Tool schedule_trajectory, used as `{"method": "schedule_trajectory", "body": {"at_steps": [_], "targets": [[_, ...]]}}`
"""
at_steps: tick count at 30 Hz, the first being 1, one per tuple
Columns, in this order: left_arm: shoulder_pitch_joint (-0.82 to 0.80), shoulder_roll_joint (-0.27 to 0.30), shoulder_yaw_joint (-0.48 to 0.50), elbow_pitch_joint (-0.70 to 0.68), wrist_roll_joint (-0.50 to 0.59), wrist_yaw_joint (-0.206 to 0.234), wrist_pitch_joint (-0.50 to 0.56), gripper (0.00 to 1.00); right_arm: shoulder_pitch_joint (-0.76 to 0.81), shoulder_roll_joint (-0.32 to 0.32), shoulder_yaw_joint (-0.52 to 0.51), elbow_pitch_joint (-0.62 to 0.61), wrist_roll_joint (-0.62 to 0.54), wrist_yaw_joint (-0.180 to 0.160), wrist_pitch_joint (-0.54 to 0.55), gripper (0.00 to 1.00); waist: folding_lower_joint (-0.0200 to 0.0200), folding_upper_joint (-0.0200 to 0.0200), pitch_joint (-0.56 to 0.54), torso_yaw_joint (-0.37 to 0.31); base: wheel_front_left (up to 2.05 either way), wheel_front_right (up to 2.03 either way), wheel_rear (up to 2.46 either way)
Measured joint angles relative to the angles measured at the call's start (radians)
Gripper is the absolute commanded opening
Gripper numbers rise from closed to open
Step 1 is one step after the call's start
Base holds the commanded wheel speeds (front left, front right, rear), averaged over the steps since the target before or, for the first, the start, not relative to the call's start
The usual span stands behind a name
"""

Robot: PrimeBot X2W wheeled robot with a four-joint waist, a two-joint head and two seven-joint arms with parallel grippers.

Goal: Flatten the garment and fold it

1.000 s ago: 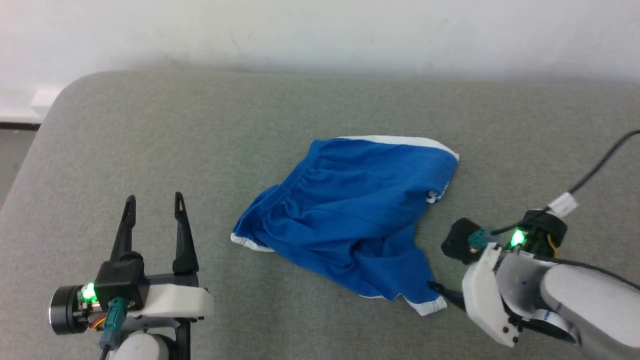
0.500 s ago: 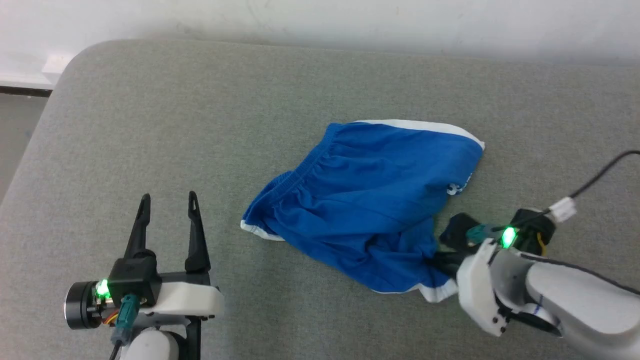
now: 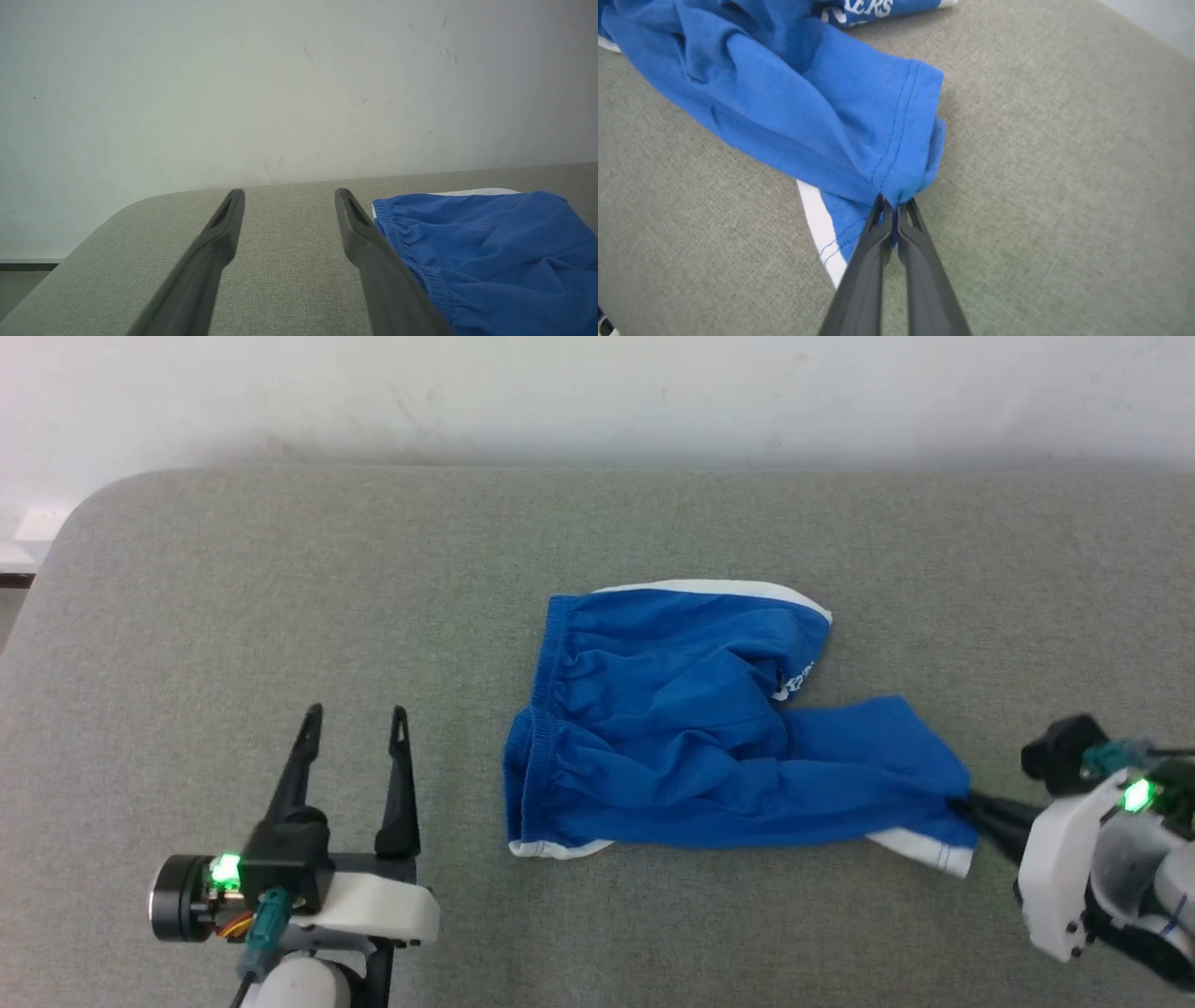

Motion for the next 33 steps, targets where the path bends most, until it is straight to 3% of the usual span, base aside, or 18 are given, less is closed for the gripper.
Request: {"method": "schedule_trajectory", "body": {"at_steps": [2,3,4,5,11,16,20,25,30,33], "targets": [[0.000,0.000,-0.007,0.011,0.008,-0.009,0.000,1.00,0.027,0.030,-0.007,0.042,0.012,0.000,0.004,0.00,0.0000,0.0000,-0.004,-0.002,0.00,0.00,0.00],[0.000,0.001,-0.012,0.014,0.013,-0.015,0.000,1.00,0.034,0.048,-0.011,0.066,0.008,0.000,-0.002,0.08,0.0000,-0.0001,-0.007,-0.002,0.00,0.00,0.00],[-0.001,0.002,-0.017,0.017,0.021,-0.021,0.000,1.00,0.036,0.062,-0.014,0.091,-0.005,0.000,-0.012,0.95,0.0000,0.0000,-0.010,-0.001,0.00,0.00,0.00],[-0.001,0.005,-0.021,0.020,0.027,-0.028,0.000,1.00,0.037,0.074,-0.020,0.111,-0.025,0.000,-0.032,1.00,0.0001,-0.0001,-0.015,0.000,0.00,0.00,0.00],[-0.005,0.062,-0.056,-0.009,0.055,-0.087,0.000,1.00,0.055,0.116,-0.143,0.147,-0.110,0.000,-0.226,1.00,0.0000,0.0000,-0.051,0.007,0.00,0.00,0.00],[-0.042,0.130,-0.097,-0.044,0.068,-0.171,0.031,1.00,0.107,0.140,-0.361,0.098,-0.188,0.000,-0.304,1.00,-0.0001,0.0000,-0.072,0.005,0.00,0.00,0.00],[-0.085,0.198,-0.158,-0.053,0.068,-0.230,0.219,1.00,0.191,0.186,-0.561,0.015,-0.315,0.000,-0.314,1.00,-0.0001,-0.0001,-0.074,-0.006,0.00,0.00,0.00],[-0.158,0.297,-0.294,-0.073,-0.040,-0.247,0.506,1.00,0.320,0.286,-0.745,-0.111,-0.460,0.000,-0.310,1.00,0.0000,0.0000,-0.058,-0.019,0.00,0.00,0.00],[-0.257,0.433,-0.493,-0.095,-0.215,-0.247,0.718,1.00,0.401,0.387,-0.841,-0.247,-0.568,0.000,-0.258,1.00,0.0000,0.0000,-0.033,-0.038,0.00,0.00,0.00],[-0.318,0.485,-0.590,-0.095,-0.319,-0.247,0.811,1.00,0.428,0.417,-0.858,-0.291,-0.600,0.000,-0.234,1.00,0.0000,0.0000,-0.014,-0.052,0.00,0.00,0.00]]}}
